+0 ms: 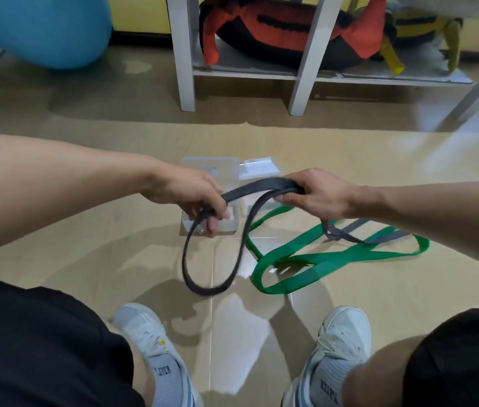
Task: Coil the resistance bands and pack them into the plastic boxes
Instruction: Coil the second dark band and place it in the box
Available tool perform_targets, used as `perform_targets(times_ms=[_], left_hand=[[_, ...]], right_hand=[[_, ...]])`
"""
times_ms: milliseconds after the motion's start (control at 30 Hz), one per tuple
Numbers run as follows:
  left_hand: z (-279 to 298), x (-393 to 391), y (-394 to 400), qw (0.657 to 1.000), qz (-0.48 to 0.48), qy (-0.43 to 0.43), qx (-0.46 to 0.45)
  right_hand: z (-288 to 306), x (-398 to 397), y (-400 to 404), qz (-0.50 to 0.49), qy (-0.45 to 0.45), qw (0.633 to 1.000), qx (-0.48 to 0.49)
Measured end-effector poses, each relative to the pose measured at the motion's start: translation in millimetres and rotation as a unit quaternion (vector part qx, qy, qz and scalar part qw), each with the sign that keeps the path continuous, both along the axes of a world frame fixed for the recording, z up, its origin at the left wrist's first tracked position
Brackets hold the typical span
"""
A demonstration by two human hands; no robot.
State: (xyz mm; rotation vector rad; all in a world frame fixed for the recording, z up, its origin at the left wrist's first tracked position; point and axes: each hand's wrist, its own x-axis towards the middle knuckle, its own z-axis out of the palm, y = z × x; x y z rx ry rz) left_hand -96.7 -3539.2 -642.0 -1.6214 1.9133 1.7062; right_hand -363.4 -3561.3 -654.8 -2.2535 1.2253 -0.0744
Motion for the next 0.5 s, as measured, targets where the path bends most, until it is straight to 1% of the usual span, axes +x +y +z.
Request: perform_targets(times_ms=[67, 167, 267, 333, 400, 433, 500], left_hand=[[6.1, 10.0, -4.8, 0.999, 0.046, 0.001, 0.022], [8.4, 26.7, -8.6, 0.996, 0.076, 0.016, 0.034], [10.3, 32.6, -7.6, 0.985, 0.14, 0.096, 0.037], [15.8, 30.4, -8.7, 0.966, 0.192, 0.165, 0.057], [22.2, 29.0, -11.7, 0.941, 0.233, 0.224, 0.1], [24.7, 28.0, -12.7, 0.935, 0.238, 0.239, 0.111], [25.9, 24.3, -13.6, 0.943, 0.234, 0.219, 0.09]], right_hand=[[-2.2, -18.0, -14.0, -0.061, 0.02, 0.996, 0.059], [-10.9, -45.1, -32.9, -0.116, 0.061, 0.979, 0.153], [-17.8, -59.9, -44.4, -0.157, 0.071, 0.959, 0.225], [-14.8, -65.0, -46.9, -0.153, 0.113, 0.951, 0.242], [-11.4, -67.4, -47.4, -0.149, 0.146, 0.947, 0.244], [-11.2, -67.7, -47.4, -0.148, 0.157, 0.945, 0.245], [-14.6, -66.7, -46.4, -0.144, 0.174, 0.942, 0.249]])
